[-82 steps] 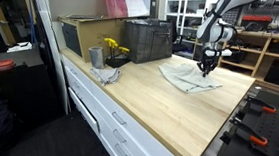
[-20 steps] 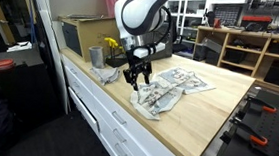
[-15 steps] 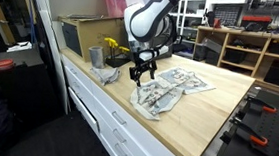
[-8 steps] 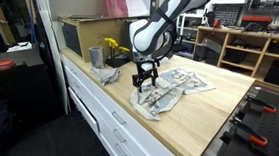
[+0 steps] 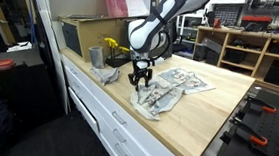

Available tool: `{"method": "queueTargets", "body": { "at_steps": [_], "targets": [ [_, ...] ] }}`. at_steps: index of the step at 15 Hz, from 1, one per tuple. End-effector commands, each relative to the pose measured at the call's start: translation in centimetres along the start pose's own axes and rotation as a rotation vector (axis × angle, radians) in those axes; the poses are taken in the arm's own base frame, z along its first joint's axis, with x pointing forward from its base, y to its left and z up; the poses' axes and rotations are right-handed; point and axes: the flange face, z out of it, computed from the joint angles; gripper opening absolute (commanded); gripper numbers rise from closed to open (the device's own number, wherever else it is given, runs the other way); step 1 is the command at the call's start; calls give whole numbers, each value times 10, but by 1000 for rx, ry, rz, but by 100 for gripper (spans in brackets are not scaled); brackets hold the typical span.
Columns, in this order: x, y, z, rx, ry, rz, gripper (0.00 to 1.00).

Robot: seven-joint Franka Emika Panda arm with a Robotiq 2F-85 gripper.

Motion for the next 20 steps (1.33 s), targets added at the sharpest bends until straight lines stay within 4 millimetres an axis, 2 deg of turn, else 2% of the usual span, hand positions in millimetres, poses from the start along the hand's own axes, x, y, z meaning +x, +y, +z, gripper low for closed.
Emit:
{"method": "queueTargets", "body": {
  "at_steps": [1,6,7,11,18,19,20],
  "targets": [
    [7,2,11,36,-6,-21,36],
    [9,5,6,43,4,-33,1],
    [10,5,3,47,7,-38,0],
    [12,-10,-14,55,31,-51,1],
    [20,-66,-52,57,117,-130,1],
    [20,-72,-56,49,129,-134,30],
    [21,-76,-61,43,143,-149,31]
  ]
}}
